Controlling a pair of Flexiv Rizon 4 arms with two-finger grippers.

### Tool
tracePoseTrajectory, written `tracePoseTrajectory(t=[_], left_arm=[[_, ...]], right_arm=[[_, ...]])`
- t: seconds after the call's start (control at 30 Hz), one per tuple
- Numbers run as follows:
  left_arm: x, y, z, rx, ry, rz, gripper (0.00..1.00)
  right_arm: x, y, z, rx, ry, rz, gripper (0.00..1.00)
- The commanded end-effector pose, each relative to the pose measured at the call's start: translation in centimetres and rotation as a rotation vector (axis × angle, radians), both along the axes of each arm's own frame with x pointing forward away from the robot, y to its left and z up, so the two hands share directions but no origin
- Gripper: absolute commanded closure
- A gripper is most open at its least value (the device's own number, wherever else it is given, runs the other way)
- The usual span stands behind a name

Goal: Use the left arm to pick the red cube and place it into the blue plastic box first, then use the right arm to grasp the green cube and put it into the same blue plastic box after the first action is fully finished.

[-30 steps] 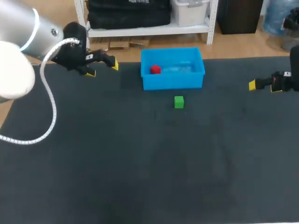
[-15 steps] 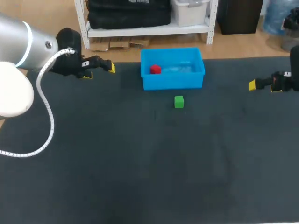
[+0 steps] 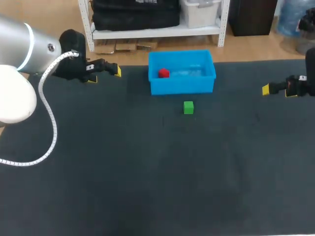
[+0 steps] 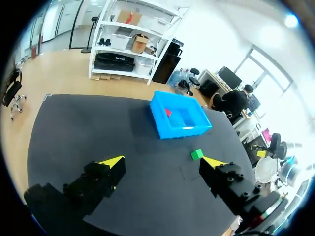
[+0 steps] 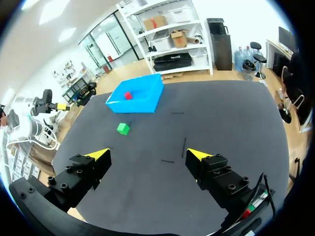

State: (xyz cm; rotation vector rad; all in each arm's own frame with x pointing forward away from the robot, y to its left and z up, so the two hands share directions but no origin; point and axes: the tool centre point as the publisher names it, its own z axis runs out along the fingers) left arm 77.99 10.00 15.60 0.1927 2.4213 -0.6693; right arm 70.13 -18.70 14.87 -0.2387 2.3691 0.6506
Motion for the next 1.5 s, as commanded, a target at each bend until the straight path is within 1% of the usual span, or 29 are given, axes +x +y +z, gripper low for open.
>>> tracePoseTrajectory(t=[0.03, 0.17, 0.27, 0.43, 0.57, 0.83, 1.0, 1.33, 1.5], left_arm=[[-0.1, 0.1, -0.1, -0.006, -0.004, -0.003, 0.00], [-0.1, 0.1, -0.1, -0.006, -0.004, -0.003, 0.00], [-0.1, 0.1, -0.1, -0.006, -0.004, -0.003, 0.00], [-0.1, 0.1, -0.1, -0.006, -0.004, -0.003, 0.00], [-0.1, 0.1, -0.1, -0.006, -0.004, -0.003, 0.00], [-0.1, 0.1, -0.1, -0.006, -0.004, -0.003, 0.00], [-0.1, 0.1, -0.1, -0.006, -0.004, -0.003, 0.00], [-0.1, 0.1, -0.1, -0.006, -0.004, -0.003, 0.00], [-0.1, 0.1, -0.1, -0.006, -0.004, -0.003, 0.00]], right_arm=[[0.0, 0.0, 0.0, -0.002, 0.001, -0.001, 0.00], [0.0, 0.0, 0.0, -0.002, 0.001, -0.001, 0.00], [0.0, 0.1, 0.5, -0.049, 0.001, 0.016, 0.00], [0.3, 1.3, 1.1, -0.067, -0.004, 0.028, 0.00], [0.6, 2.8, 1.4, -0.082, 0.002, 0.038, 0.00], [0.6, 6.9, 1.3, -0.106, 0.042, 0.081, 0.00], [0.7, 9.2, 1.2, -0.145, 0.076, 0.097, 0.00], [1.1, 12.8, 1.3, -0.218, 0.136, 0.116, 0.00], [1.2, 14.4, 0.9, -0.257, 0.169, 0.123, 0.00]])
